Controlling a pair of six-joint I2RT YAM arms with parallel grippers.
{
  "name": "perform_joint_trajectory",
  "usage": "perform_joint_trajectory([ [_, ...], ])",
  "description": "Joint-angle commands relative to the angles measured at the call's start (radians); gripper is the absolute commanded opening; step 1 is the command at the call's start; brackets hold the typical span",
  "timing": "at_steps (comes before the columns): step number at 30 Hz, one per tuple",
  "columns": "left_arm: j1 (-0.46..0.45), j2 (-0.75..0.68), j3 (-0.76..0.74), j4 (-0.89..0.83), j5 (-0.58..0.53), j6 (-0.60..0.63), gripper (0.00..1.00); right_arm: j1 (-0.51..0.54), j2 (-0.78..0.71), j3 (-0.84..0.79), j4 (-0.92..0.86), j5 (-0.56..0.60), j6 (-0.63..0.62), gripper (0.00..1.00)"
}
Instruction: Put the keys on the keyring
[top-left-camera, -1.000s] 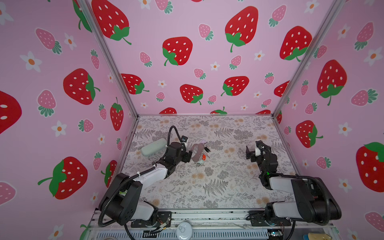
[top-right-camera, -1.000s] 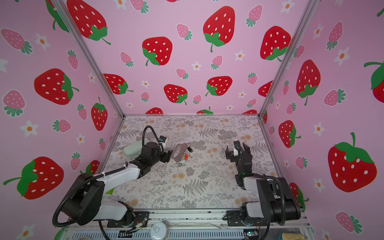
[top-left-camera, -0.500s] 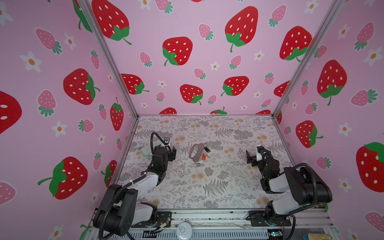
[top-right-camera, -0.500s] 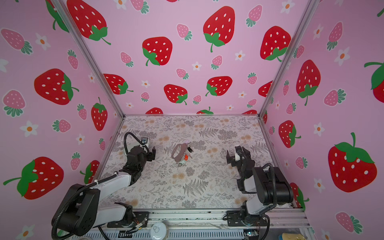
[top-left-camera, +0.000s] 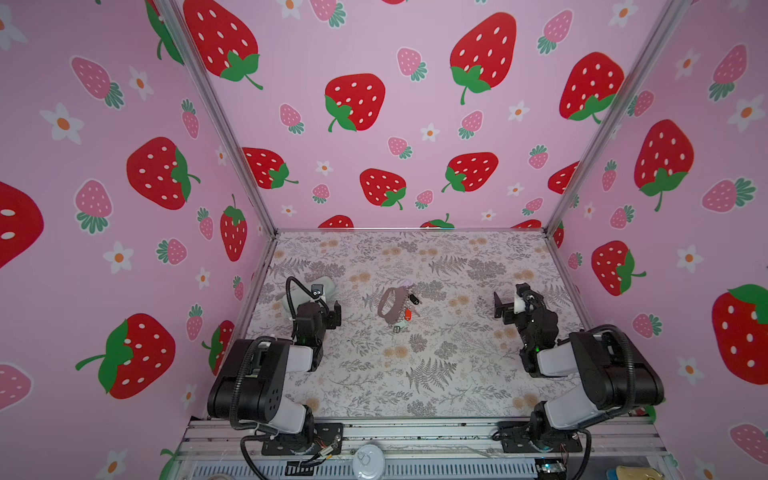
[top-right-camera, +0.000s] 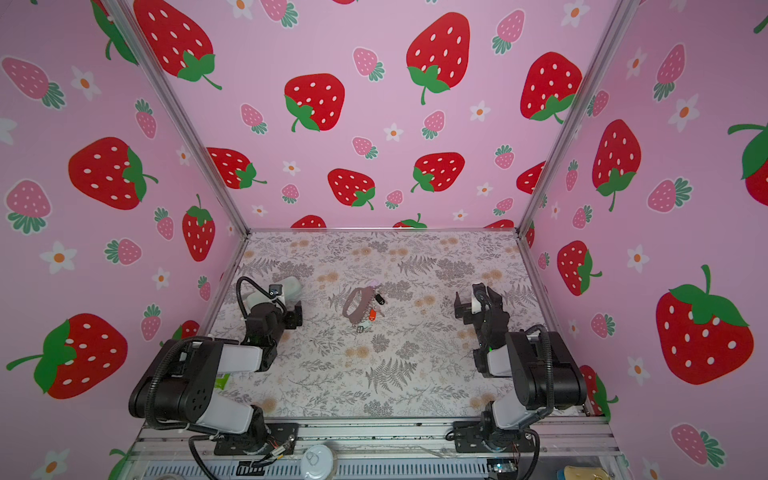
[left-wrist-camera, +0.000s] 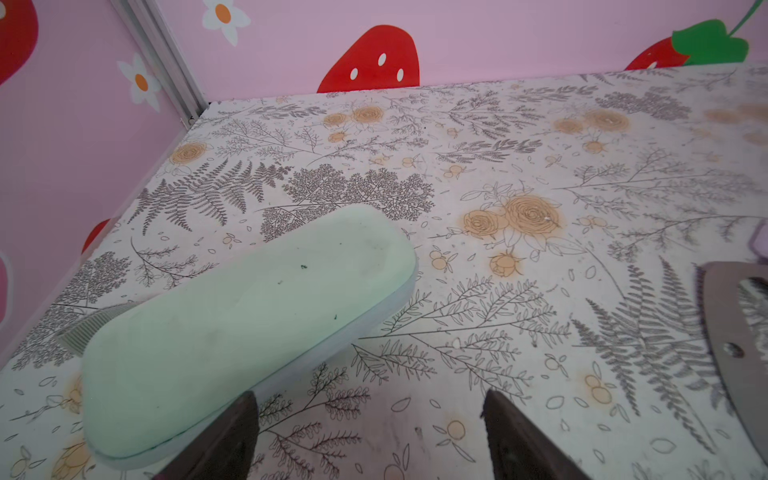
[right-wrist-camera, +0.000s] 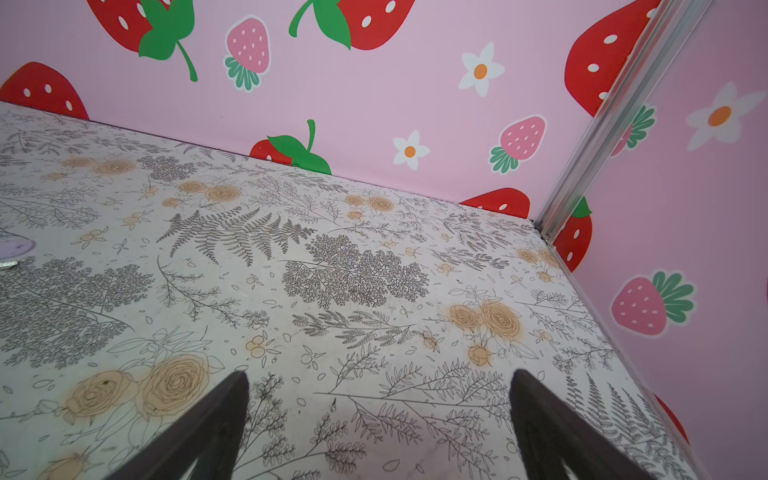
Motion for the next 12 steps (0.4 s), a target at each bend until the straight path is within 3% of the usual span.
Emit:
perform_joint_trajectory([
  [1, 0.006, 0.008, 0.020, 0.086, 0.046, -0.009, 0.86, -0.005, 0.006, 0.009, 0.001, 0.010, 0.015, 0.99],
  [12, 0.022, 0.022, 0.101, -0.051, 0.074, -0.017, 0.87, -0.003, 0.006, 0.010, -0.002, 0.017, 0.013, 0.99],
])
